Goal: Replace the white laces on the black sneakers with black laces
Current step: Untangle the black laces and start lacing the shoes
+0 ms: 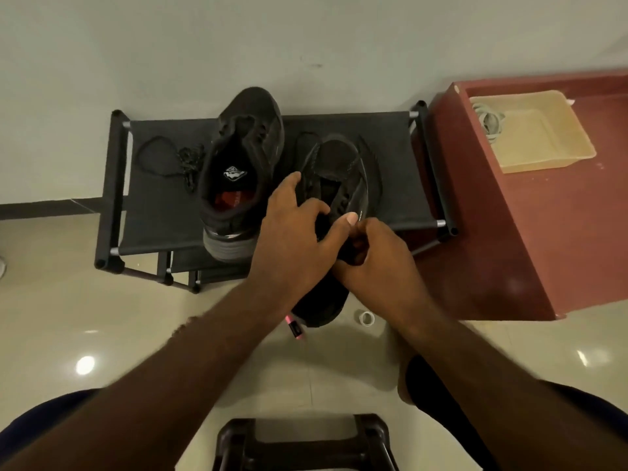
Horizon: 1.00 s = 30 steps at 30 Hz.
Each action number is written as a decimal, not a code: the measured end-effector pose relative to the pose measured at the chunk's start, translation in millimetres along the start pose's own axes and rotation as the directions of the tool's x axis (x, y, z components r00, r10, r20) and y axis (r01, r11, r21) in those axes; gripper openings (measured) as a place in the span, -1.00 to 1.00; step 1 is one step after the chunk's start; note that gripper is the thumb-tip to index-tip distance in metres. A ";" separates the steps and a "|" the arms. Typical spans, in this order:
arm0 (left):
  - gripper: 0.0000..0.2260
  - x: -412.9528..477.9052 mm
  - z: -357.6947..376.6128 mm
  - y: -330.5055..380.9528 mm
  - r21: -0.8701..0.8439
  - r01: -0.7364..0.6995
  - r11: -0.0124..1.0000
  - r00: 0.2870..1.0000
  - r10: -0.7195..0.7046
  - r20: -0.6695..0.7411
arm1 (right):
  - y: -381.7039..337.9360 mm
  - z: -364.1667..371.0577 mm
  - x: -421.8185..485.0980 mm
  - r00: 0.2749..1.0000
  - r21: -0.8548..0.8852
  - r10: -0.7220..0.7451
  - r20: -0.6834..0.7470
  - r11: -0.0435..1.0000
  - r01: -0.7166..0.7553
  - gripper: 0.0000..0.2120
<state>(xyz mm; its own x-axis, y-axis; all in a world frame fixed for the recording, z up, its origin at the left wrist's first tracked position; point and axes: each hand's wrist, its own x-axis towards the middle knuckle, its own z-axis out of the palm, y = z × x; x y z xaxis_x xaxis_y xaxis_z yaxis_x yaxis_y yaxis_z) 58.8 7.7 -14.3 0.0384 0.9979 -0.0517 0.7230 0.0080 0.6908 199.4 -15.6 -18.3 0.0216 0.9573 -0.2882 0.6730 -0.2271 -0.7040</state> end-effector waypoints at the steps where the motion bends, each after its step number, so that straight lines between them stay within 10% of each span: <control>1: -0.64 1.6 5.4 0.9 -0.031 0.051 0.998 0.998 -0.050 0.030 | -1.7 0.4 0.1 1.000 -0.004 -0.001 0.016 1.000 0.001 -0.65; 13: -0.72 29.7 30.2 18.9 -0.067 0.271 0.960 0.962 -0.267 0.064 | -4.2 -50.6 30.4 0.887 0.209 0.053 0.459 0.964 -0.166 -0.80; 20: -0.71 15.3 30.9 26.5 0.254 0.099 0.962 0.990 -0.069 -0.124 | 2.1 -45.8 50.7 0.989 0.349 0.138 0.049 0.926 -0.147 -0.78; 30: -0.88 19.0 34.8 27.1 -0.002 0.110 0.994 0.992 -0.110 -0.063 | 3.1 -24.9 58.1 0.981 0.245 0.140 -0.132 0.964 -0.105 -0.73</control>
<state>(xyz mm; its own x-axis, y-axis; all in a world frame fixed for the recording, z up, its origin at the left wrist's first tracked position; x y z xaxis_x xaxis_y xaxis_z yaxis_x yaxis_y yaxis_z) 103.1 24.7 -21.6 -0.0850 0.9930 -0.0817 0.7212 0.1179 0.6826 221.1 43.8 -21.0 0.2131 0.9312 -0.2958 0.4651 -0.3629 -0.8074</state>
